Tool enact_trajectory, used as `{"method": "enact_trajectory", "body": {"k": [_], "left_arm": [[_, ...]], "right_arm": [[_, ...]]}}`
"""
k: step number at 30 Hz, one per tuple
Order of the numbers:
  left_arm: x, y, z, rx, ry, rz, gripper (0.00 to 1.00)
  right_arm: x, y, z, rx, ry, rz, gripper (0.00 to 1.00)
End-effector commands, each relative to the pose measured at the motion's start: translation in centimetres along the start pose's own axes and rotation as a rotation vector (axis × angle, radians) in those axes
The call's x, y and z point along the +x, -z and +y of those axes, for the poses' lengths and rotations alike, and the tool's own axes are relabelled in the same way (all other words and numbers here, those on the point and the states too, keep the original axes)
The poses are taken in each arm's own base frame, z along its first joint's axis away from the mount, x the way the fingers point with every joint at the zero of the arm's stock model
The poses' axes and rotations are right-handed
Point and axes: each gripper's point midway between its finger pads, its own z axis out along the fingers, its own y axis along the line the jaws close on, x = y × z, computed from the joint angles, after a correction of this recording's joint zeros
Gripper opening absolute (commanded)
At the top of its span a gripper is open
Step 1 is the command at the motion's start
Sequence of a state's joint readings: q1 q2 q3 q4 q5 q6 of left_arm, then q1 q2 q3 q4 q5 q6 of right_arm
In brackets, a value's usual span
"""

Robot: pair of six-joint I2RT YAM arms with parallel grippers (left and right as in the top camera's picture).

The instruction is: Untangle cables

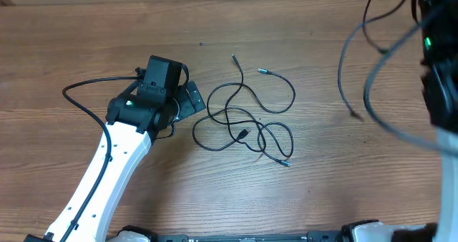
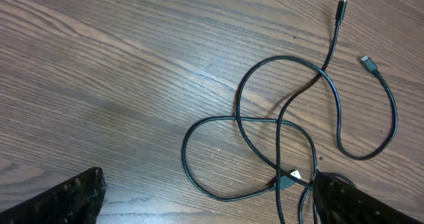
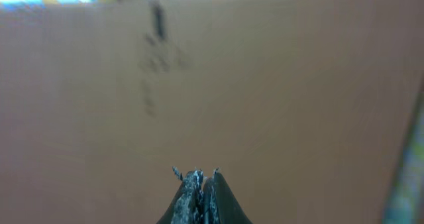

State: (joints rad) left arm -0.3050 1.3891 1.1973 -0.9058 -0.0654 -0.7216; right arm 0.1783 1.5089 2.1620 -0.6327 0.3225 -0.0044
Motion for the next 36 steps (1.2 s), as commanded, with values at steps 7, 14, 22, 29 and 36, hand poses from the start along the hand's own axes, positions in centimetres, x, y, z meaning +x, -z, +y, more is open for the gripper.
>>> {"method": "enact_trajectory", "body": {"k": [7,14,22,29,36], "left_arm": [[-0.8,0.8,0.0,0.0,-0.018,-0.038,1.0],[-0.8,0.8,0.0,0.0,-0.018,-0.038,1.0],[-0.8,0.8,0.0,0.0,-0.018,-0.037,1.0],[-0.8,0.8,0.0,0.0,-0.018,-0.038,1.0],[-0.8,0.8,0.0,0.0,-0.018,-0.038,1.0]], "right_arm": [[6.4,-9.9,-2.6,-0.021,-0.095,0.082,0.04],[10.2,-15.5,-2.7,-0.047,-0.16,0.065,0.04],[17.7,-19.8,-4.1,-0.004,-0.189,0.177,0.04],[24.1,-22.3,-7.1,0.063,-0.209,0.283,0.04],[26.9,-22.8,-12.2,0.15,-0.212,0.337,0.04]]}}
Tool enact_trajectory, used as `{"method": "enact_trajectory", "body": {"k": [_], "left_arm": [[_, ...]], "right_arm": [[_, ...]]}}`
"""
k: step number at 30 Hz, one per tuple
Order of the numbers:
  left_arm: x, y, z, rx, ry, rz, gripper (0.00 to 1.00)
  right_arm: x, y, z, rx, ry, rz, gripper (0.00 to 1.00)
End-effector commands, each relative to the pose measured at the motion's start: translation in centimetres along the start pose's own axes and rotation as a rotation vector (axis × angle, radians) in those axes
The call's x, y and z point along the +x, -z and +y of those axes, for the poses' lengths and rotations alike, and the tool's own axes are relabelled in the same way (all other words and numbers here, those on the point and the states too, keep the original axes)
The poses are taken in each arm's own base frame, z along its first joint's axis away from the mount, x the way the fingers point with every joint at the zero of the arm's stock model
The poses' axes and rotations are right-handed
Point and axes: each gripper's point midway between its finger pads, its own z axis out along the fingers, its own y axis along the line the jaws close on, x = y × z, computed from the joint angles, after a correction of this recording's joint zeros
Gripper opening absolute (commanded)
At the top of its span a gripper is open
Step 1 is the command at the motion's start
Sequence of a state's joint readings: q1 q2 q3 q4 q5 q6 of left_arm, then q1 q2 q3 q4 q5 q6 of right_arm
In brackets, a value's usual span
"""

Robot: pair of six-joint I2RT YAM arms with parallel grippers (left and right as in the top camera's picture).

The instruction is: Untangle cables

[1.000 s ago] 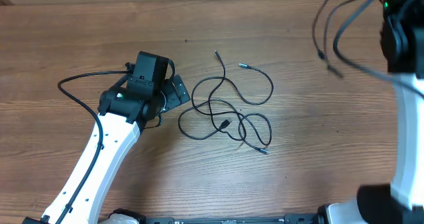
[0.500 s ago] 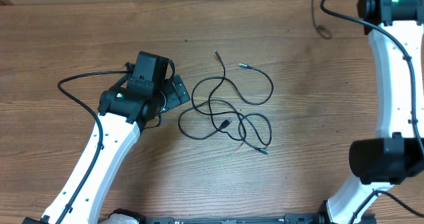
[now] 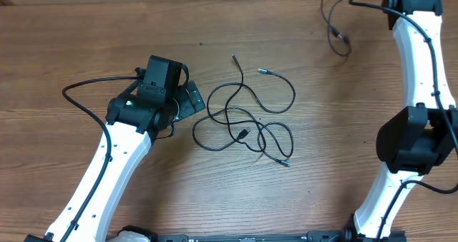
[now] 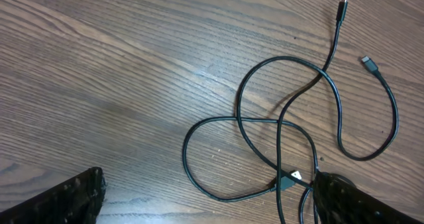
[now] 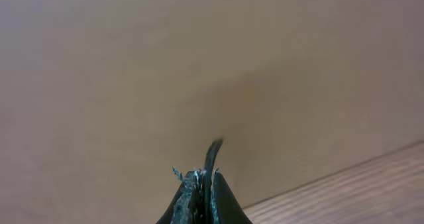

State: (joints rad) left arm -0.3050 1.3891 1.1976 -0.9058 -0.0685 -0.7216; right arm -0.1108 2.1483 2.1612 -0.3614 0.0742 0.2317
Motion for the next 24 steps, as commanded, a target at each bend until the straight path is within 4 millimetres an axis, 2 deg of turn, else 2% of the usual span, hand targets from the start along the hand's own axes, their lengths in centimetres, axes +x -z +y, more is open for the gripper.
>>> {"method": "enact_trajectory", "body": {"k": [1,8,14,18,24], "left_arm": [[-0.8,0.7,0.0,0.002,-0.018,-0.035,1.0],[-0.8,0.7,0.0,0.002,-0.018,-0.035,1.0],[-0.8,0.7,0.0,0.002,-0.018,-0.035,1.0],[-0.8,0.7,0.0,0.002,-0.018,-0.035,1.0],[-0.8,0.7,0.0,0.001,-0.018,-0.035,1.0]], "right_arm": [[-1.0,-0.1,-3.4,0.05,-0.024,-0.012,0.04],[-1.7,0.3,-11.2,0.173,-0.06,0.001,0.04],[-1.5,1.3,-18.4,0.287,-0.099,0.02,0.04],[0.3,1.9,-23.2,0.363,-0.125,0.063,0.04],[4.8,3.6,-31.1,0.487,-0.184,0.135,0.04]]}}
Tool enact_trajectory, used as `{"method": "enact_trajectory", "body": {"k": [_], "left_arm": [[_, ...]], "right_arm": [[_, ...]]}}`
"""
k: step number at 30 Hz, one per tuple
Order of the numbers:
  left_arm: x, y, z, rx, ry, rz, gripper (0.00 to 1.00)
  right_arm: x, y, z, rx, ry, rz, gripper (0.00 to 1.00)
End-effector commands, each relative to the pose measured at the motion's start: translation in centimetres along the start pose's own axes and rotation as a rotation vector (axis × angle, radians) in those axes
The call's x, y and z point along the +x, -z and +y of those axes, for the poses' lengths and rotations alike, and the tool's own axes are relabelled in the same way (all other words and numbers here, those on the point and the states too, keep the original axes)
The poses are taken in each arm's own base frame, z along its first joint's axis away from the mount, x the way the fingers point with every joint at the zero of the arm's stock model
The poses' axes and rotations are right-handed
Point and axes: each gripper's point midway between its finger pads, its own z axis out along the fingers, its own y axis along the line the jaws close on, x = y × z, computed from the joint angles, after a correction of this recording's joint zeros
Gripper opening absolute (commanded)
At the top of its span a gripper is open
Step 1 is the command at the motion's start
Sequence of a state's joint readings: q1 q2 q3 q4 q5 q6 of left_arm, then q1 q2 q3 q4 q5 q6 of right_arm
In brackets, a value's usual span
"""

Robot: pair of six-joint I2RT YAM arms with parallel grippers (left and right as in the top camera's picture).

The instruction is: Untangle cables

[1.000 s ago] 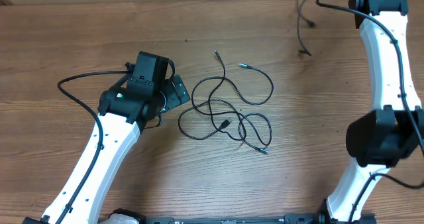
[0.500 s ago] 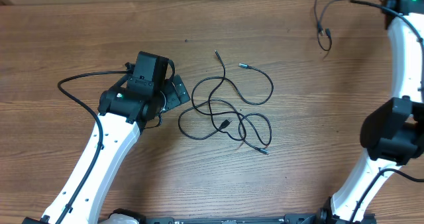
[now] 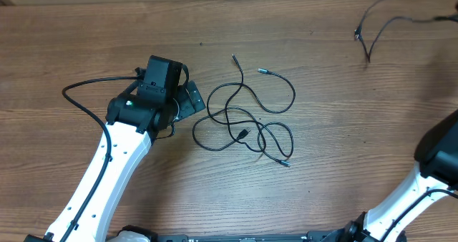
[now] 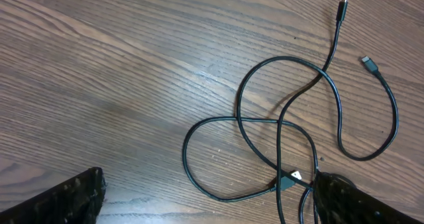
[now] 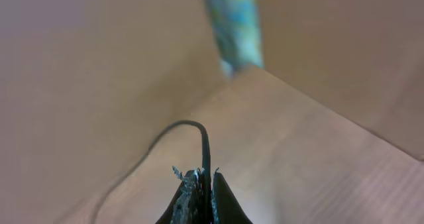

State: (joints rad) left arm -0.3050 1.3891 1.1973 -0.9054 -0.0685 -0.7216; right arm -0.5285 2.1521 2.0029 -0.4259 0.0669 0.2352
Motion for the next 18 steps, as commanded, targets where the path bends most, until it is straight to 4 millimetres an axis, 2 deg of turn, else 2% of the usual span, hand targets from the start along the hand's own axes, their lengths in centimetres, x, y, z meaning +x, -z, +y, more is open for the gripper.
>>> {"method": "enact_trajectory", "body": {"k": [1,5,7,8,9,11,12,16,18], "left_arm": [[-0.8,0.8,0.0,0.002,-0.018,-0.035,1.0],[-0.8,0.8,0.0,0.002,-0.018,-0.035,1.0],[-0.8,0.8,0.0,0.002,-0.018,-0.035,1.0],[-0.8,0.8,0.0,0.002,-0.018,-0.035,1.0],[-0.8,0.8,0.0,0.002,-0.018,-0.035,1.0],[-0.8,0.8,0.0,0.002,-0.018,-0.035,1.0],[-0.8,0.8,0.0,0.002,-0.018,-0.035,1.0],[-0.8,0.8,0.0,0.002,-0.018,-0.035,1.0],[-0.8,0.8,0.0,0.002,-0.018,-0.035,1.0]], "right_arm": [[1.8,-1.2,-4.9,0.076,-0.032,0.038,0.04],[3.1,-1.6,-9.4,0.141,-0.088,0.066,0.04],[3.1,-1.5,-10.9,0.158,-0.109,0.071,0.04],[2.9,-1.4,-11.6,0.162,-0.119,0.068,0.08],[2.7,-1.4,-12.1,0.16,-0.126,0.064,0.17],[2.6,-1.3,-12.5,0.135,-0.137,0.073,0.74],[2.8,-1.3,-12.5,0.113,-0.144,0.086,0.97],[4.0,-1.1,-11.1,-0.002,-0.162,0.156,1.0],[4.9,-0.8,-9.6,-0.09,-0.175,0.206,1.0]]}}
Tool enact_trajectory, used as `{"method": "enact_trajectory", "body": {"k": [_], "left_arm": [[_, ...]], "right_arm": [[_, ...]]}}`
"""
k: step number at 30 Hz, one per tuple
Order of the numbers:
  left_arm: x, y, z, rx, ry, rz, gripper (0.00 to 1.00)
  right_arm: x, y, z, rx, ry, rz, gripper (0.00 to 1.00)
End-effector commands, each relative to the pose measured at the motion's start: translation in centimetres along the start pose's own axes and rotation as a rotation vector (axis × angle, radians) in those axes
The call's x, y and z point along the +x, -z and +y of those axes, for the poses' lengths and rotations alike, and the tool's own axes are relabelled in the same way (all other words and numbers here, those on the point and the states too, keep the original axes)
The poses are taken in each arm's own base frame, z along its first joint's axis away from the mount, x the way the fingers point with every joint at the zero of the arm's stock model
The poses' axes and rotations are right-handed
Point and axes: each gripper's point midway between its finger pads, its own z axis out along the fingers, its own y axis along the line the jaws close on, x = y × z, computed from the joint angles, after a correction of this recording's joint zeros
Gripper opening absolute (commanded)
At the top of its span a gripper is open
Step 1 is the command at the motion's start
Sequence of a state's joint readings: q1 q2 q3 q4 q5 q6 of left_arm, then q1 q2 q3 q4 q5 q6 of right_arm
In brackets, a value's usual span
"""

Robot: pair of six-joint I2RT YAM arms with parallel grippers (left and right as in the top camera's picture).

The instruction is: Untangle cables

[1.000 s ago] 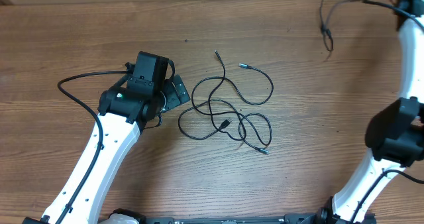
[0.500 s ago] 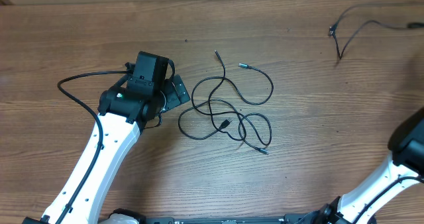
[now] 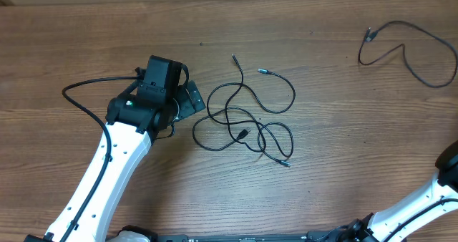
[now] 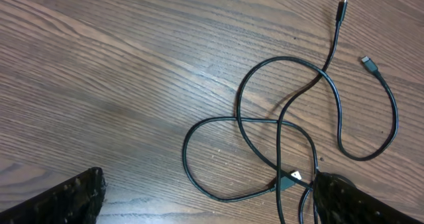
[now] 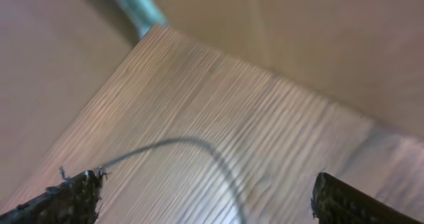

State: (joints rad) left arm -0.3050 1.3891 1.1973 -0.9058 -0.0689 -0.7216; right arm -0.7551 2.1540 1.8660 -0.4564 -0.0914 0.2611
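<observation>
A tangle of thin black cables (image 3: 247, 120) lies in the middle of the wooden table (image 3: 86, 41), its loops crossing and its plugs free at the ends. My left gripper (image 3: 190, 99) sits just left of it, open, with the tangle (image 4: 285, 124) ahead of its fingers (image 4: 66, 197) and nothing between them. One separate black cable (image 3: 409, 50) lies on the table at the far right. My right gripper (image 5: 205, 197) is open above the blurred separate cable (image 5: 199, 148); it is outside the overhead view.
Only a piece of the right arm (image 3: 436, 192) shows at the overhead's bottom right corner. The left arm's own lead (image 3: 79, 99) loops over the table at the left. The table's back edge runs along the top.
My right gripper was shut on the separate cable and is now open. That cable now lies loose on the table at the far right. The left arm and the tangle have not moved.
My right gripper first held one cable high at the right, apart from the tangle. Then the arm reached to the far right corner with the cable hanging from it. Later the cable was partly out of frame; now it lies released at the far right.
</observation>
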Motion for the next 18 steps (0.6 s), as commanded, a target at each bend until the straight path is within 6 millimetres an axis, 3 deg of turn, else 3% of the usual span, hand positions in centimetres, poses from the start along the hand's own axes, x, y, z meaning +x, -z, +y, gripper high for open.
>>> {"method": "enact_trajectory", "body": {"k": [1,4,7,12,15,18], "left_arm": [[-0.8,0.8,0.0,0.002,-0.018,-0.035,1.0],[-0.8,0.8,0.0,0.002,-0.018,-0.035,1.0],[-0.8,0.8,0.0,0.002,-0.018,-0.035,1.0],[-0.8,0.8,0.0,0.002,-0.018,-0.035,1.0],[-0.8,0.8,0.0,0.002,-0.018,-0.035,1.0],[-0.8,0.8,0.0,0.002,-0.018,-0.035,1.0]], "right_arm": [[1.7,0.4,3.6,-0.199,-0.002,0.091,1.0],[3.3,2.2,7.1,-0.407,0.005,0.19,1.0],[4.1,3.6,9.2,-0.479,0.043,0.235,1.0],[7.5,6.9,13.8,-0.56,0.221,0.325,1.0],[11.0,8.8,16.7,-0.608,0.344,0.408,1.0],[15.8,10.8,19.4,-0.676,0.504,0.514,1.0]]}}
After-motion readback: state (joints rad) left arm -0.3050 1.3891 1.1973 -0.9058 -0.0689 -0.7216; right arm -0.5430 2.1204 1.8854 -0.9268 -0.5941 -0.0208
